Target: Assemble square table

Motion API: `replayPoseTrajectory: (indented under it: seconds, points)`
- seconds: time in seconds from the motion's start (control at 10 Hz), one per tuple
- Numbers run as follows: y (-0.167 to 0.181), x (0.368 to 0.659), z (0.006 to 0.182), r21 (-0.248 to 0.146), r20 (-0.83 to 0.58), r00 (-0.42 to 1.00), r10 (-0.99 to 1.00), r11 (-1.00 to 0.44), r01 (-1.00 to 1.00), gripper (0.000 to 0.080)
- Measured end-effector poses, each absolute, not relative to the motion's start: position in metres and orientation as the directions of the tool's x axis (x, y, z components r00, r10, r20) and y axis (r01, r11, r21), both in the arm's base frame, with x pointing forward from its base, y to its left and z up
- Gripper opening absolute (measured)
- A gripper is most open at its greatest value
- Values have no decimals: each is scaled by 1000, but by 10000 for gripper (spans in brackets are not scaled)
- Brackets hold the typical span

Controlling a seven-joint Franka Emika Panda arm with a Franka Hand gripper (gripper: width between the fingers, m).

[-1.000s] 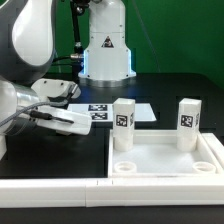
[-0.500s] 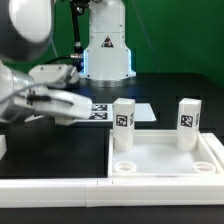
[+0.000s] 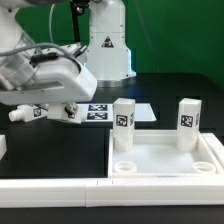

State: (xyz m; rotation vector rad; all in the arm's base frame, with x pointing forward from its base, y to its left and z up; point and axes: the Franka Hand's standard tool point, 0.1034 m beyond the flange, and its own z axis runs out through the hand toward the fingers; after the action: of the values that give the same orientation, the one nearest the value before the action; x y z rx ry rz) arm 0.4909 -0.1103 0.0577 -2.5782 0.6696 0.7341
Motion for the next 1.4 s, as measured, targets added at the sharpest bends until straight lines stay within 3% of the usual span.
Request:
replayPoseTrajectory:
  seconds: [0.2,0.5,0.7,0.9,1.0,1.1,1.3,1.4]
  points:
    - [-112,522,69,-231,-428,833,-350,-849,-475,285]
    - [-60,584,112,-239,-169,921,-350,-892,-383,285]
    - [-54,574,109,-203,-10,920,-392,-900,-386,285]
    - [-57,589,112,-166,151,901,-406,-909,-381,285]
    - [-36,604,124,-127,255,903,-347,-937,-324,285]
    - [-8,618,134,-115,334,898,-287,-958,-264,285]
    - [50,637,143,-162,470,834,-289,-957,-241,285]
    - [74,632,136,-162,477,835,-274,-961,-223,285]
